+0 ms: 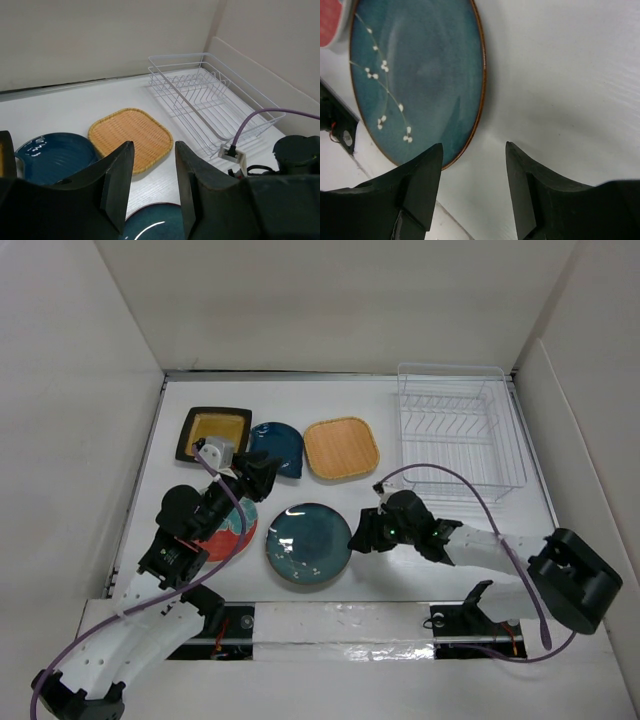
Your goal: Load the plates into the dish rack
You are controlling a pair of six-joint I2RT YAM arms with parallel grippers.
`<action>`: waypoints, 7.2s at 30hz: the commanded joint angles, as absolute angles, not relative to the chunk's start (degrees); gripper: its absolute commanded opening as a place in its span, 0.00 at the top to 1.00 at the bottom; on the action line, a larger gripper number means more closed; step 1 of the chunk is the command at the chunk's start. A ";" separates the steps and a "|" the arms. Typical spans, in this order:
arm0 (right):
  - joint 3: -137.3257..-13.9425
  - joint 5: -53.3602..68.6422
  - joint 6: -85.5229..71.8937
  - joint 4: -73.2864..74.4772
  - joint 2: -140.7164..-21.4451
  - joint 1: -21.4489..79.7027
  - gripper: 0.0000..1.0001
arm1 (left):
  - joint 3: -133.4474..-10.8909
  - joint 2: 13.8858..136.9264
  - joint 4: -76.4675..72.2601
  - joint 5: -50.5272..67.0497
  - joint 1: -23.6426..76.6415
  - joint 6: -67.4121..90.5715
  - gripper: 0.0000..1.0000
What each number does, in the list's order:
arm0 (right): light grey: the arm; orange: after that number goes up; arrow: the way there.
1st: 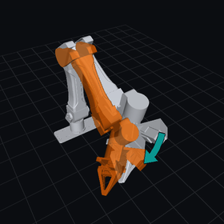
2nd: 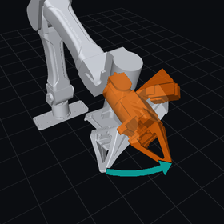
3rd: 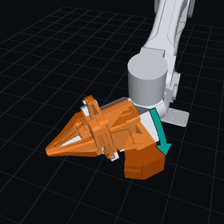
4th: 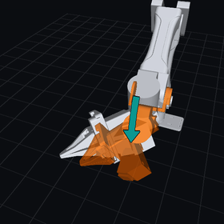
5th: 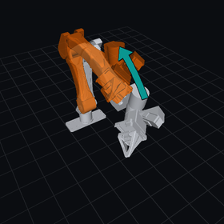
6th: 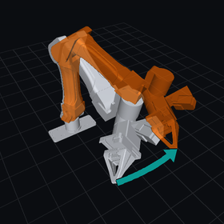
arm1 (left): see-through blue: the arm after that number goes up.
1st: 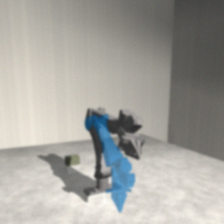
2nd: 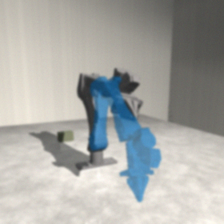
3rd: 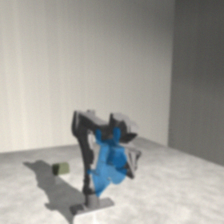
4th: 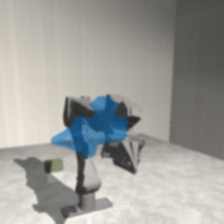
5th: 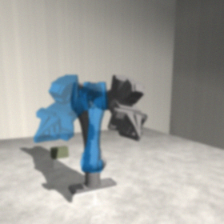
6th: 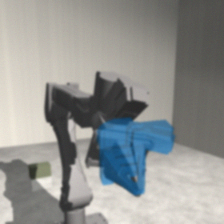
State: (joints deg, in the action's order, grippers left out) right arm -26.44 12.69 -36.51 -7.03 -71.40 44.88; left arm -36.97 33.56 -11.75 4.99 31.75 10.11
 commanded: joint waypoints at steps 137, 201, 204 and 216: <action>-60.74 -24.43 8.00 -46.32 -92.90 -11.07 1.00 | -36.39 24.08 -14.94 11.51 35.60 12.83 0.57; -75.58 8.25 -42.45 -26.80 -119.26 55.72 0.52 | -36.56 23.91 -13.80 7.03 35.60 12.66 0.81; -77.42 9.75 -43.06 -27.16 -122.69 57.04 0.50 | -36.56 24.17 -13.80 7.56 35.60 12.66 0.80; -79.89 15.20 -48.95 -30.24 -129.72 57.56 0.51 | -36.56 23.91 -13.80 8.17 35.60 12.39 0.78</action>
